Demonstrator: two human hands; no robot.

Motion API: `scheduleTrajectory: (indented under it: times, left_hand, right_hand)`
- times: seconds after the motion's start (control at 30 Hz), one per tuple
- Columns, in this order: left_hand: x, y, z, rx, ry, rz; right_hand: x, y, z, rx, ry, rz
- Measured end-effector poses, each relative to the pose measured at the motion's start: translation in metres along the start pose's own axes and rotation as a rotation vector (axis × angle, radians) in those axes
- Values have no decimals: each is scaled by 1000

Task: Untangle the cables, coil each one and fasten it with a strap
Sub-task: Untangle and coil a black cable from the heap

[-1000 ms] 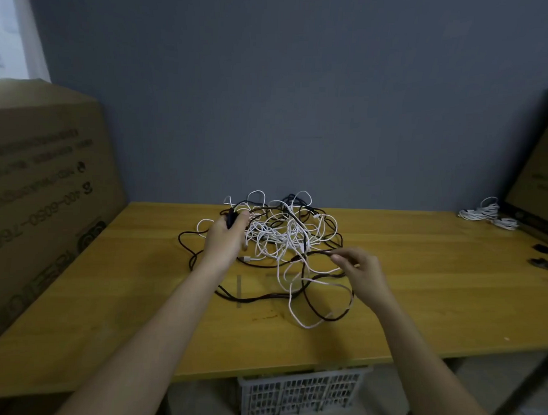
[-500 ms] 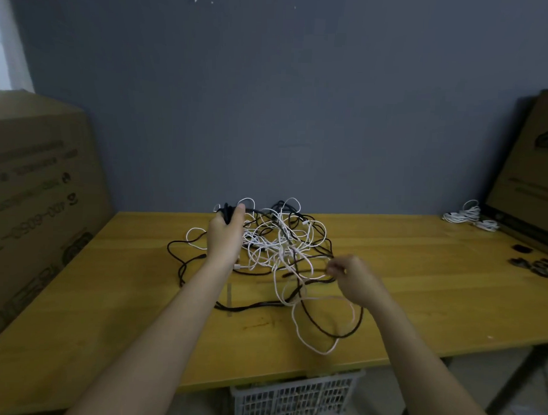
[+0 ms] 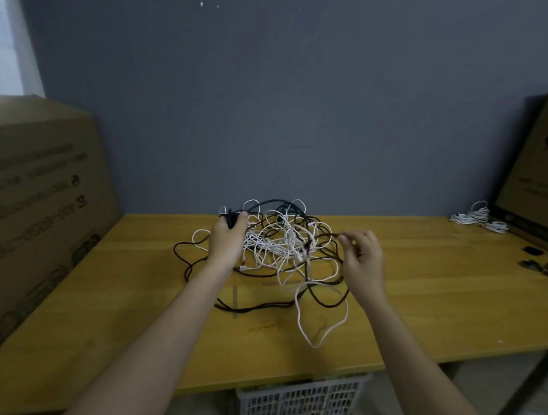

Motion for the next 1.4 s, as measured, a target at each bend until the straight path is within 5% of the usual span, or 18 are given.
scheduleTrajectory:
  times: [0.2, 0.4, 0.5, 0.57, 0.7, 0.83, 0.97, 1.2, 1.27, 1.4]
  left_hand:
    - [-4, -21, -10, 122, -28, 46]
    - [-9, 0, -3, 16, -35, 21]
    - [-14, 10, 2, -26, -44, -23]
    - [-19, 12, 4, -17, -56, -38]
    - [-31, 3, 1, 113, -96, -13]
    - [-39, -12, -3, 263, -136, 7]
    - [-53, -26, -20, 447, -129, -85]
    - [-53, -34, -42, 834, -68, 56]
    - [-59, -36, -47, 854, -66, -72]
    - [-69, -20, -31, 592, -85, -342]
  right_hand:
    - [21, -45, -2, 382, -1, -12]
    - [5, 15, 13, -144, -45, -33]
    - [-1, 28, 24, -243, -94, -51]
    - [-17, 17, 38, -128, -187, -128]
    - [-41, -36, 31, 469, -332, -379]
    - [8, -66, 14, 524, -185, 9]
    - [21, -94, 11, 595, -137, -31]
    - [54, -63, 63, 112, -185, 384]
    - [56, -78, 58, 211, -176, 317]
    - [30, -127, -6, 619, -276, 303]
Point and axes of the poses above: each hand's wrist, its own z-axis towards the middle knuckle, its own y-axis out of the back of the hand, x = y × z, the point moved 9 cm from there along z, towards the middle knuckle, and after that the axes turned 3 degrees about -x, right-handed, at the moved point
